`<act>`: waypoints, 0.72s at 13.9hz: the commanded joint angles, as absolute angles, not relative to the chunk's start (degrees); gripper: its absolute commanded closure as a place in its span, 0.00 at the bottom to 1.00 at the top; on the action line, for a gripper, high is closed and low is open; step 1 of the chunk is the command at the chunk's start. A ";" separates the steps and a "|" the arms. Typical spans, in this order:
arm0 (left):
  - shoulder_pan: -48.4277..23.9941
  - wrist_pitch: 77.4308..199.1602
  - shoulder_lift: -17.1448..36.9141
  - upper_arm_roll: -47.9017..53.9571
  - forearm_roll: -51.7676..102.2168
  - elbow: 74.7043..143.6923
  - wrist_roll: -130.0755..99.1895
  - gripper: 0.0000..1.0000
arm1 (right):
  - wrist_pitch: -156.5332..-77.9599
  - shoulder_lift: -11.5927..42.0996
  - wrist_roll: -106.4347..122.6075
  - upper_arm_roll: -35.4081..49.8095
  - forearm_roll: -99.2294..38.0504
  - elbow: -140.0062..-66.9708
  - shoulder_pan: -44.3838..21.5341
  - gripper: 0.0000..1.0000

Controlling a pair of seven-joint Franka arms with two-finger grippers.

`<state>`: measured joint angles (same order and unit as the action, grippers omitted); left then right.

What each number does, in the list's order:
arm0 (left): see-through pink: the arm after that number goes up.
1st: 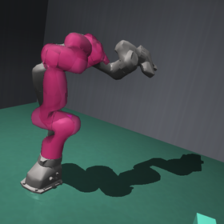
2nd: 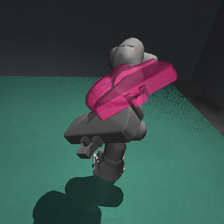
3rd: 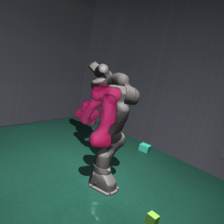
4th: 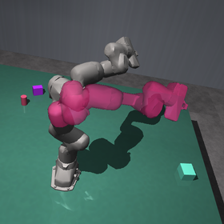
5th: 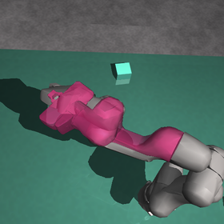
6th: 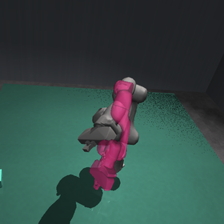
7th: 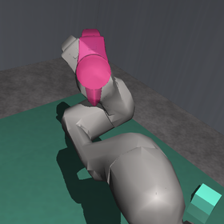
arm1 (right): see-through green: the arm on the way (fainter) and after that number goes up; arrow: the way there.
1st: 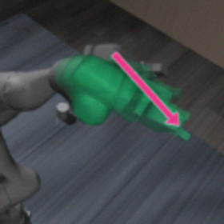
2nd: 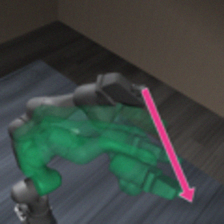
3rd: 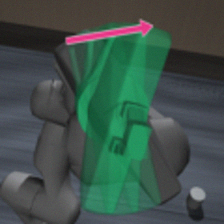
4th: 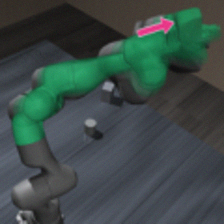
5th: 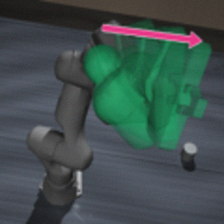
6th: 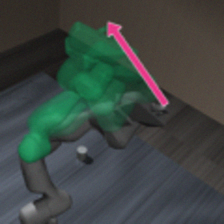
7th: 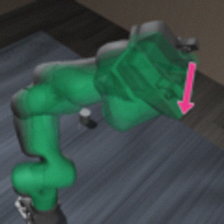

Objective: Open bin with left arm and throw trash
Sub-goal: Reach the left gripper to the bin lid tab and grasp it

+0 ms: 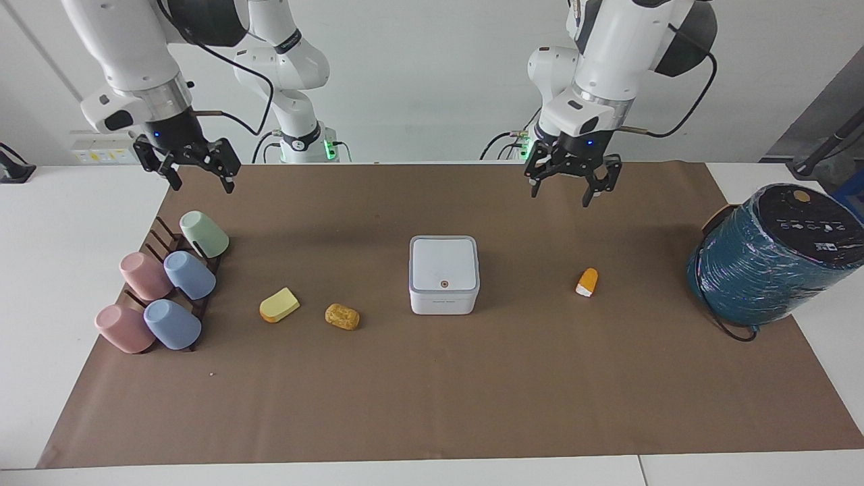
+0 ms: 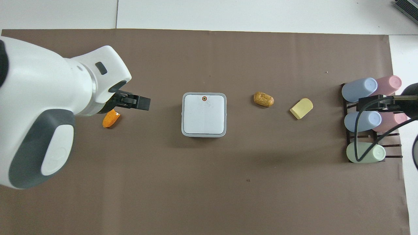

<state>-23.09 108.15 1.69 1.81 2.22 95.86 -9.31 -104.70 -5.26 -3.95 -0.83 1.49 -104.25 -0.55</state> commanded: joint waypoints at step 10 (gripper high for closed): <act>-32.34 132.09 14.40 0.97 2.55 97.38 -21.71 0.69 | -133.32 14.84 -4.65 -0.62 -3.43 -109.95 -4.75 0.00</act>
<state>-30.51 128.71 13.23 1.84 2.22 96.33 -20.39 -131.58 12.73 -3.75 -0.68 -2.29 -109.95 -6.35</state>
